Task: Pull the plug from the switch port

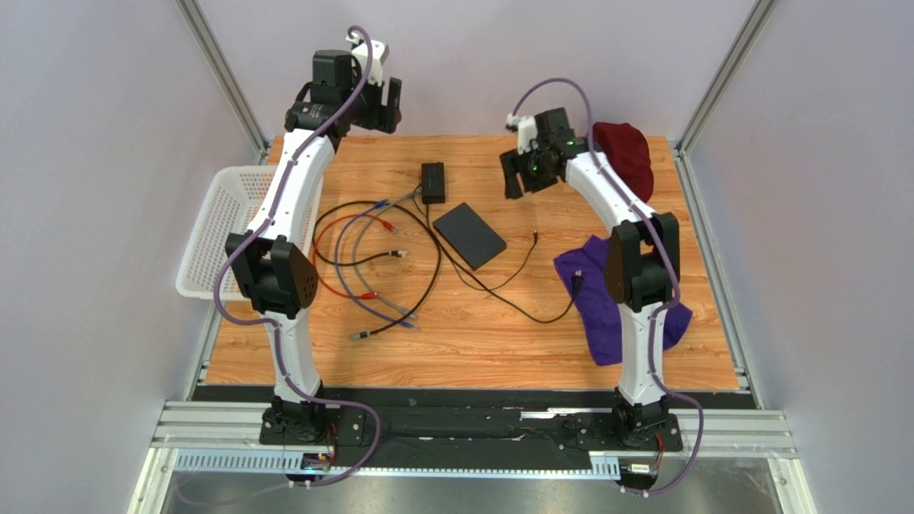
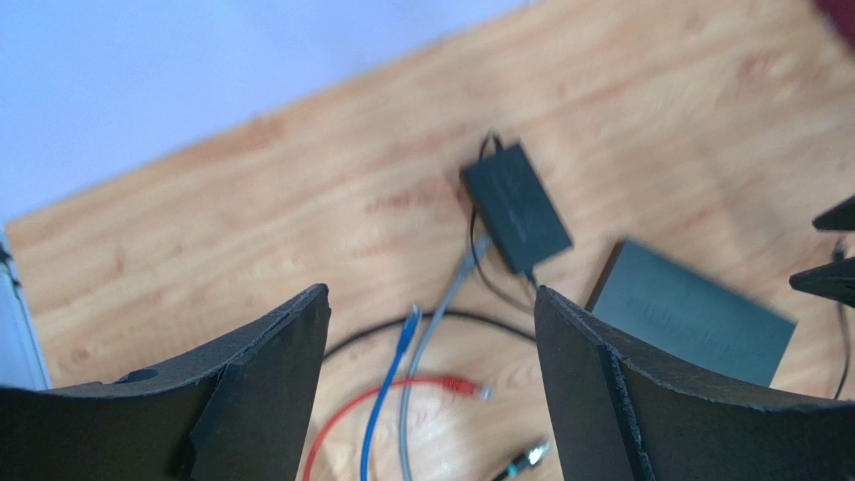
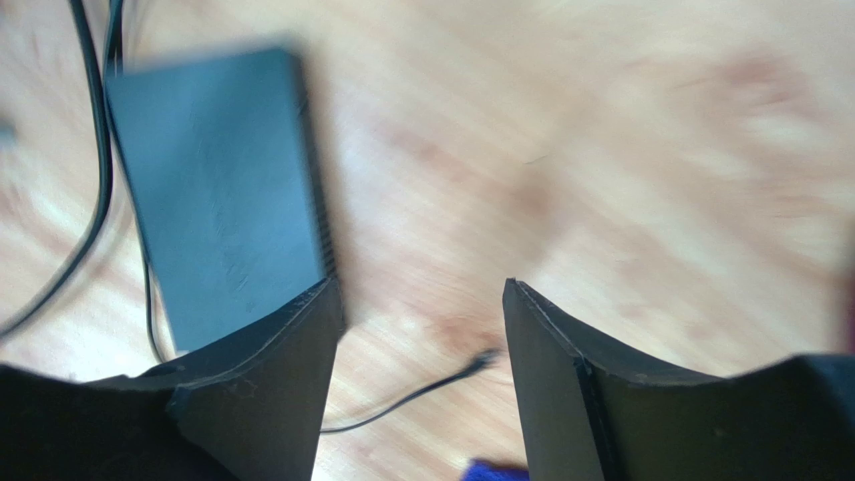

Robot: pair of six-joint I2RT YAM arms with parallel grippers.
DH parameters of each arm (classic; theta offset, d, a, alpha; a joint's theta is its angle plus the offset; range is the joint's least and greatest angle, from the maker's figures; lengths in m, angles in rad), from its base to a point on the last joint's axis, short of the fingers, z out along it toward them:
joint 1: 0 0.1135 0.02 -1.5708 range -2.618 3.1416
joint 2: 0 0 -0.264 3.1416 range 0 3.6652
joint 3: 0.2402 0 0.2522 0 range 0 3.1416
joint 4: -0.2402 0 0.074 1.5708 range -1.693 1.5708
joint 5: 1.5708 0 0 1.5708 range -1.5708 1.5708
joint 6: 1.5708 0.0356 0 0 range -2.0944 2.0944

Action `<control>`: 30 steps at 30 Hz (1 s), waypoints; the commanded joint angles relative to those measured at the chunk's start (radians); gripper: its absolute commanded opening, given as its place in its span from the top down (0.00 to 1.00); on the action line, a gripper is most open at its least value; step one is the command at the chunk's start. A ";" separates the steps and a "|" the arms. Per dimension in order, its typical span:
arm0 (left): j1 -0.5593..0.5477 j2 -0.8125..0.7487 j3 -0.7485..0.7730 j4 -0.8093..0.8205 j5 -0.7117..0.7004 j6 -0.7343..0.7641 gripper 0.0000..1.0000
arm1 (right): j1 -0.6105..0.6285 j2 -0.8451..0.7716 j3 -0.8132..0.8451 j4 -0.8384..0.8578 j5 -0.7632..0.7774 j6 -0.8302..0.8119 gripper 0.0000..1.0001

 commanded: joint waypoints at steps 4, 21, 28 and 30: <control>0.000 -0.002 0.106 0.162 -0.070 -0.108 0.17 | -0.117 -0.071 0.232 0.083 0.104 0.139 0.32; -0.163 -0.033 -0.113 0.201 -0.278 -0.097 0.02 | 0.015 -0.197 0.112 0.149 0.690 0.199 0.13; -0.109 -0.128 -0.177 0.176 -0.329 -0.147 0.01 | 0.017 -0.195 0.177 0.145 0.683 0.174 0.08; -0.069 -0.175 -0.201 0.176 -0.327 -0.162 0.01 | 0.014 -0.198 0.180 0.146 0.682 0.147 0.06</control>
